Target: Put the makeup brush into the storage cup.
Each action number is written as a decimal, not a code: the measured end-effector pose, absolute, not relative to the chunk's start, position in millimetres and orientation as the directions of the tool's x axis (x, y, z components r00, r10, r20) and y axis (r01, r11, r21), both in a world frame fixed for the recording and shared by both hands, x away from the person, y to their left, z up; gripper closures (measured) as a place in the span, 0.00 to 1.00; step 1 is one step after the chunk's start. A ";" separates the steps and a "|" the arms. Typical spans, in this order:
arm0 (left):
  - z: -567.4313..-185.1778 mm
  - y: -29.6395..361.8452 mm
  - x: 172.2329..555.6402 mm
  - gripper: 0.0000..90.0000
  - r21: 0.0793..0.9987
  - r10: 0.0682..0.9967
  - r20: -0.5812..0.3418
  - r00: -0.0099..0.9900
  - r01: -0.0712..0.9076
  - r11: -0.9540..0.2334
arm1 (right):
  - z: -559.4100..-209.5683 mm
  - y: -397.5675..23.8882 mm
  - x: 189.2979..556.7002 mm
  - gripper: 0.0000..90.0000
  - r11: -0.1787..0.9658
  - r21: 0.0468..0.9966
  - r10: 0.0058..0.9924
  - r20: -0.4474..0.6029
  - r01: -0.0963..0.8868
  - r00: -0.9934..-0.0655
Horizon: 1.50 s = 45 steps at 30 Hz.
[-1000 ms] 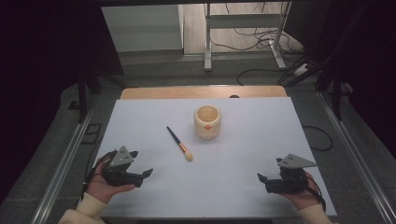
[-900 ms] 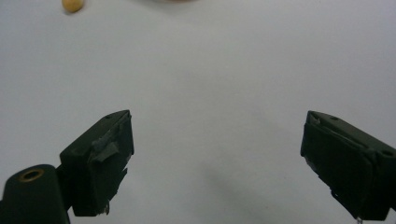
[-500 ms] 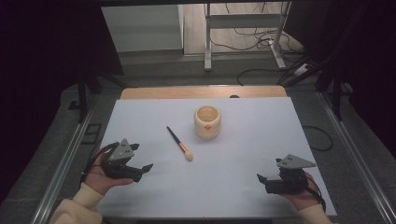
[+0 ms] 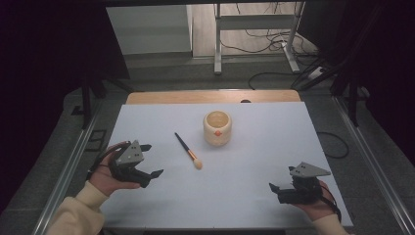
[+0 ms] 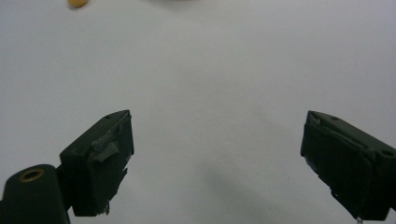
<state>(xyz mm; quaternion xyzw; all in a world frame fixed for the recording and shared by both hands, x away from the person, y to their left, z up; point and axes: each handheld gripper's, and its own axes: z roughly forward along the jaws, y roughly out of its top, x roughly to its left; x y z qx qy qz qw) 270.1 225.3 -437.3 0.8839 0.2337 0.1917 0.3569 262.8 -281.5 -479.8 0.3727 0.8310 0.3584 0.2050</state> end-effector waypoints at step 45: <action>-423.9 214.2 305.9 0.11 0.609 0.372 0.286 0.883 0.133 -0.782 | -481.3 -281.0 263.3 0.11 0.475 0.742 0.760 -0.075 0.472 -0.646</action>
